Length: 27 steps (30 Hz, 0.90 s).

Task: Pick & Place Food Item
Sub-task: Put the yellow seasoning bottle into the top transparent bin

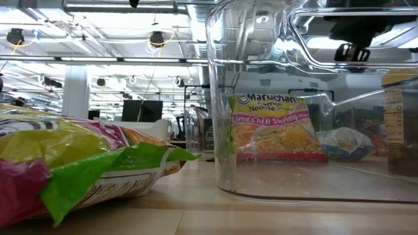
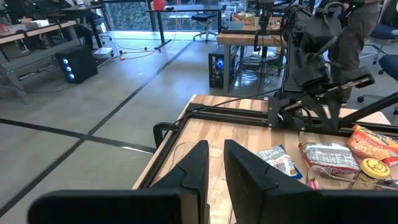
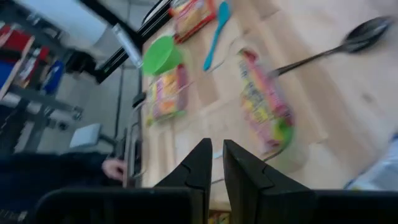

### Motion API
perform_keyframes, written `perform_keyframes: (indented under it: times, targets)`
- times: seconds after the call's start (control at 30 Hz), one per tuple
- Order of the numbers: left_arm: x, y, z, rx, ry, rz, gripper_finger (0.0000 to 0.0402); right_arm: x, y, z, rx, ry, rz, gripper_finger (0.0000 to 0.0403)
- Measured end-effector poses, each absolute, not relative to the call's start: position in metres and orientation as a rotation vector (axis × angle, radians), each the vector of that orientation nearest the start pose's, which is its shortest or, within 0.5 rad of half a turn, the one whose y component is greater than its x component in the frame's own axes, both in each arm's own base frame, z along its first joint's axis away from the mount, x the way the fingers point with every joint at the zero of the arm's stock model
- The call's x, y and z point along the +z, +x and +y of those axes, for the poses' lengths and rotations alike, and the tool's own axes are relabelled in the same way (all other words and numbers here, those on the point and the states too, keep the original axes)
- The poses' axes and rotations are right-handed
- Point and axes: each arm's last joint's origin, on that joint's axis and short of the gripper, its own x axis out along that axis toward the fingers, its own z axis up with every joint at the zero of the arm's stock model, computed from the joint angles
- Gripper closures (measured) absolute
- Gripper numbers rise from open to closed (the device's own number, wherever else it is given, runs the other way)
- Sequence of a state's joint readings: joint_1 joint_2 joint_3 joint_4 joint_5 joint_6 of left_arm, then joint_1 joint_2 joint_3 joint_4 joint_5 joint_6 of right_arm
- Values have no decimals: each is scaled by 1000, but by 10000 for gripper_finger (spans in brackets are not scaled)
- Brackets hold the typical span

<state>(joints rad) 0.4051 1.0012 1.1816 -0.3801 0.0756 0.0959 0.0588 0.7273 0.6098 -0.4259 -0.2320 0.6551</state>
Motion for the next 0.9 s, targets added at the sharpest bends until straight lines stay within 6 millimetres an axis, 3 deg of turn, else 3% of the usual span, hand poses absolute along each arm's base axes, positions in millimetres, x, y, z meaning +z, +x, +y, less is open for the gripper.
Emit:
perform_keyframes:
  times: [0.53, 0.9]
  targets:
    - [410, 187, 78, 319, 47, 210, 358, 263, 146, 58, 346, 590, 672, 368]
    - [410, 187, 78, 319, 47, 210, 358, 262, 132, 85, 425, 411, 654, 368]
